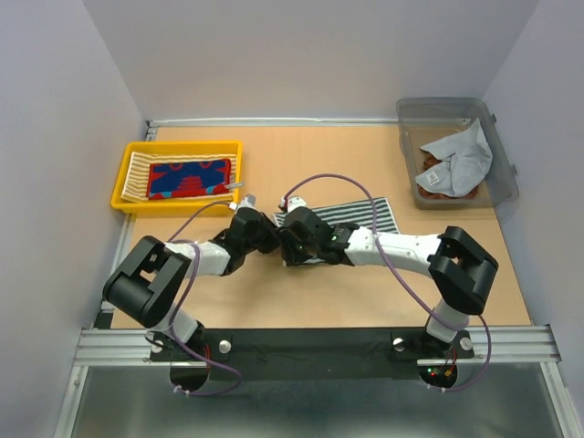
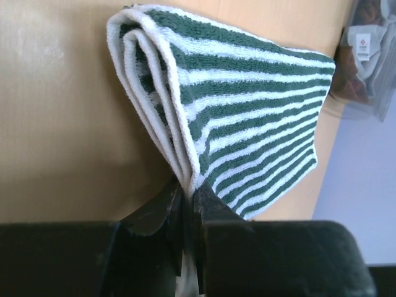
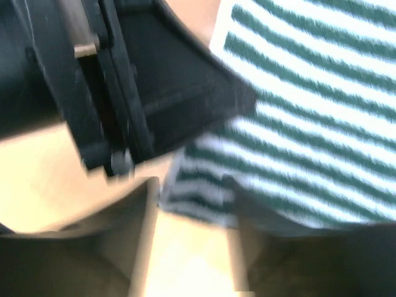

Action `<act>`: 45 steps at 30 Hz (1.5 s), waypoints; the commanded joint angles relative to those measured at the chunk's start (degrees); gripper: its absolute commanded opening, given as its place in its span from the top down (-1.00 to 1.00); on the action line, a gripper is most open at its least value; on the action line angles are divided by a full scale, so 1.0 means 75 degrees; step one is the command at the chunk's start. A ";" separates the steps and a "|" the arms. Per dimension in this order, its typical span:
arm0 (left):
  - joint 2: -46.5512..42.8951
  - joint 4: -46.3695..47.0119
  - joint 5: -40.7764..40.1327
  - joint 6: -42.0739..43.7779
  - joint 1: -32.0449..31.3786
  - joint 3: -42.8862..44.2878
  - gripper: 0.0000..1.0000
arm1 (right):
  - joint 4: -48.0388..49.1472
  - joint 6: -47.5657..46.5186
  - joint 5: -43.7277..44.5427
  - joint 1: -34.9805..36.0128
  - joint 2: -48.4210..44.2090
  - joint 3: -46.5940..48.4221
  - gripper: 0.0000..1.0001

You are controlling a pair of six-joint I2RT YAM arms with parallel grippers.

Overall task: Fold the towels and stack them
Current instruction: Neatly place the folded towel into the bin

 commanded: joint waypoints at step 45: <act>0.2550 -1.0589 -0.3206 0.9373 0.4027 1.2893 1.00 | -0.1413 -0.0950 0.0108 0.0019 -0.1740 -0.0889 -1.00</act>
